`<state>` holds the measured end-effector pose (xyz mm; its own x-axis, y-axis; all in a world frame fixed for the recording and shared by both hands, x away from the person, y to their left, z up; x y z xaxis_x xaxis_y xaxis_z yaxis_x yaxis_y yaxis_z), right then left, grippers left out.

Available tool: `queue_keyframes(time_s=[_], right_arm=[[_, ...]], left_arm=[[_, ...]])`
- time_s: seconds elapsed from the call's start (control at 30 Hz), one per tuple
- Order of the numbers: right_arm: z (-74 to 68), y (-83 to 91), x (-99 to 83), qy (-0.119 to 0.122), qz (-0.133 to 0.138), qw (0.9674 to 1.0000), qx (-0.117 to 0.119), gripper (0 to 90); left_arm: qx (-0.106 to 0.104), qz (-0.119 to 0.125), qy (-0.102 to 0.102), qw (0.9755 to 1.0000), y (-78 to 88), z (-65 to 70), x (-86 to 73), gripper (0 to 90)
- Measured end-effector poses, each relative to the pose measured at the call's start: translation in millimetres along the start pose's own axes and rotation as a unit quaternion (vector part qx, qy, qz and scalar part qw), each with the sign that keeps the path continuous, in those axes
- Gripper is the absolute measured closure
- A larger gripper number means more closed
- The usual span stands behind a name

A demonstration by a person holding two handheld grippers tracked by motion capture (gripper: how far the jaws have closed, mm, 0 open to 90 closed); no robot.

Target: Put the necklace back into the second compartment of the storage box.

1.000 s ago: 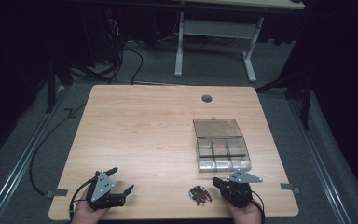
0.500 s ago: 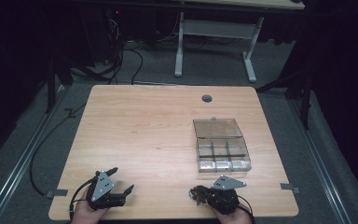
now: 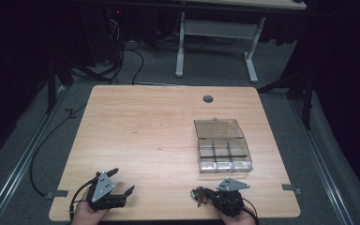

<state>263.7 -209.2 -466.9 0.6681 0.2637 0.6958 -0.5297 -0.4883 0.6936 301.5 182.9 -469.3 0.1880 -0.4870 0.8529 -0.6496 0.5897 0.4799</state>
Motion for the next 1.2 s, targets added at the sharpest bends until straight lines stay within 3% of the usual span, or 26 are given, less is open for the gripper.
queue_keyframes(time_s=[0.43,0.8,1.2], right_arm=[[28.2,15.5,-7.7,-0.036,0.009,0.9985,-0.039,90.0],[54.1,38.0,-22.7,-0.077,0.021,0.9935,-0.081,90.0],[58.6,47.2,-28.7,-0.085,0.031,0.9918,-0.090,90.0]], left_arm=[[-0.001,-0.002,0.000,1.0000,0.0,-0.2,-0.1,16.0],[-0.001,-0.002,0.000,1.0000,-0.2,-0.1,-0.1,16.2],[-0.001,-0.004,-0.001,1.0000,-0.7,0.1,0.0,16.3]])
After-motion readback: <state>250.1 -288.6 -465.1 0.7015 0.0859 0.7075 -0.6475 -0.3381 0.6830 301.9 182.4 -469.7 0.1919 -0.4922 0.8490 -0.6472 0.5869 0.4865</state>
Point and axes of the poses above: each handheld gripper's, and its own axes: y roughly backward along the jaws, x roughly out of its top, z roughly to its right, the point moved 2 cm from there along -y, roughly forward along the jaws, and after that the axes turned 5 degrees about -y, right-handed, at the moved point
